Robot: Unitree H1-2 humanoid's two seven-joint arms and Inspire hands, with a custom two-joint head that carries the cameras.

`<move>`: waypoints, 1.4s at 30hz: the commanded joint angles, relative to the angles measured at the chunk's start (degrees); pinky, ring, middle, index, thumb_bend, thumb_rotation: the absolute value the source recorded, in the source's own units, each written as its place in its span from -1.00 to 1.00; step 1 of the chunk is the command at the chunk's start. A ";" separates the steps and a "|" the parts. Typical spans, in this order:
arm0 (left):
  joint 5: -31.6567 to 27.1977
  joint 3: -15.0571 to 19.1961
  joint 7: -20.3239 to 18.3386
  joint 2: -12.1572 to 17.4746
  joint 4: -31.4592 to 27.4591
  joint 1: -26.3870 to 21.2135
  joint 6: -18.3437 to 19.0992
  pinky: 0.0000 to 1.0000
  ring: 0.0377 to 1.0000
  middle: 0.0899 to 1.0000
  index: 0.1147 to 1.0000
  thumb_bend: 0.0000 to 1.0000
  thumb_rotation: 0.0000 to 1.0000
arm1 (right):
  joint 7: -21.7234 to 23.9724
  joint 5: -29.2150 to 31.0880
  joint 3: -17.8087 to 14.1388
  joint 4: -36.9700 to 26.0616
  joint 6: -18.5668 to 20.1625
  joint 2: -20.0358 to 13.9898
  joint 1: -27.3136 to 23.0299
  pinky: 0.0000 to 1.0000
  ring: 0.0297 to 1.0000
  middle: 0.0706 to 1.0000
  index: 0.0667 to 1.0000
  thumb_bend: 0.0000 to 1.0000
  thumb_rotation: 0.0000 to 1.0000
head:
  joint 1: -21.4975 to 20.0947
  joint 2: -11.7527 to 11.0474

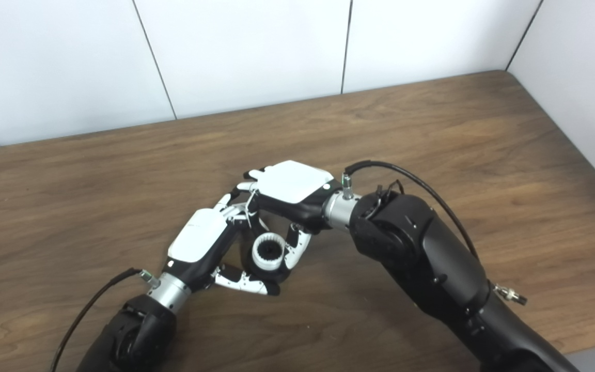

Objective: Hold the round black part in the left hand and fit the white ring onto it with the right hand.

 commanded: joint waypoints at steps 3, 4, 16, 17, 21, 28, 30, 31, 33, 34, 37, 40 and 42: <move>-0.52 0.33 1.97 -0.28 -1.12 -1.15 -1.25 1.00 0.70 0.70 -0.18 0.03 -0.91 | -0.43 0.14 -1.31 -1.22 -0.07 -0.59 -1.09 1.00 1.00 0.88 -0.11 0.03 -0.72 | -0.07 0.00; -0.53 0.35 1.97 -0.29 -1.13 -1.15 -1.23 1.00 0.69 0.70 -0.18 0.03 -0.91 | -0.25 0.05 -1.32 -1.26 0.05 -0.61 -1.12 1.00 1.00 0.88 -0.10 0.03 -0.72 | -0.07 -0.02; -0.57 0.32 1.78 -0.27 -1.19 -1.20 -1.18 1.00 0.70 0.70 -0.18 0.03 -0.91 | 3.53 -0.93 -1.70 -2.26 2.62 -0.54 -1.85 1.00 1.00 0.90 0.26 0.58 -0.46 | 0.14 -0.12; -0.55 0.32 1.86 -0.26 -1.17 -1.19 -1.26 1.00 0.70 0.70 -0.18 0.03 -0.91 | 3.99 -1.08 -1.67 -2.36 3.01 -0.49 -1.93 1.00 1.00 0.91 0.32 0.64 -0.43 | 0.15 -0.15; -0.80 0.39 1.96 -0.22 -1.16 -1.13 -1.41 1.00 0.69 0.69 -0.18 0.03 -0.91 | 5.22 -0.81 -2.04 -2.93 4.23 -0.31 -2.17 1.00 1.00 0.95 0.46 0.72 -0.39 | 0.00 -0.16; -0.71 0.26 2.01 -0.14 -1.01 -1.12 -1.58 1.00 0.70 0.70 -0.18 0.03 -0.91 | 7.16 -1.32 -2.69 -3.90 5.69 -0.63 -3.05 1.00 1.00 1.00 0.76 0.89 -0.25 | -0.01 -0.26; -0.83 0.25 2.07 -0.15 -0.96 -1.09 -1.62 1.00 0.70 0.70 -0.18 0.03 -0.91 | 7.44 -1.25 -2.88 -3.86 5.74 -0.70 -3.22 1.00 1.00 1.00 0.82 0.94 -0.23 | -0.01 -0.26; -0.85 0.24 2.10 -0.15 -0.93 -1.08 -1.63 1.00 0.70 0.70 -0.18 0.03 -0.91 | 7.47 -1.24 -2.96 -3.81 5.70 -0.71 -3.27 1.00 1.00 1.00 0.83 0.96 -0.22 | 0.04 -0.30; -0.76 0.21 2.31 -0.12 -0.76 -1.07 -1.71 1.00 0.70 0.70 -0.18 0.03 -0.91 | 7.15 -1.03 -3.21 -3.62 5.37 -0.80 -3.29 0.99 1.00 1.00 0.84 0.99 -0.20 | 0.03 -0.36; -0.76 0.20 2.44 -0.10 -0.63 -1.08 -1.80 1.00 0.70 0.70 -0.18 0.03 -0.91 | 7.04 -0.88 -3.37 -3.56 5.31 -0.81 -3.31 0.98 1.00 1.00 0.85 1.00 -0.20 | 0.03 -0.42; -0.84 0.18 2.64 -0.04 -0.49 -1.02 -1.82 1.00 0.70 0.70 -0.18 0.03 -0.91 | 7.17 -0.35 -4.29 -3.85 5.75 -1.08 -3.54 0.96 1.00 1.00 0.85 1.00 -0.19 | -0.02 -0.56; -0.85 0.17 2.67 0.03 -0.48 -0.96 -1.78 1.00 0.70 0.70 -0.18 0.03 -0.91 | 7.35 0.12 -5.56 -4.31 6.37 -1.37 -3.70 0.97 1.00 1.00 0.87 1.00 -0.18 | -0.07 -0.73; -0.94 0.19 2.58 0.05 -0.54 -0.91 -1.68 1.00 0.70 0.69 -0.18 0.03 -0.91 | 7.57 0.64 -6.63 -4.76 7.24 -1.66 -3.91 0.99 1.00 1.00 0.92 1.00 -0.16 | -0.09 -0.79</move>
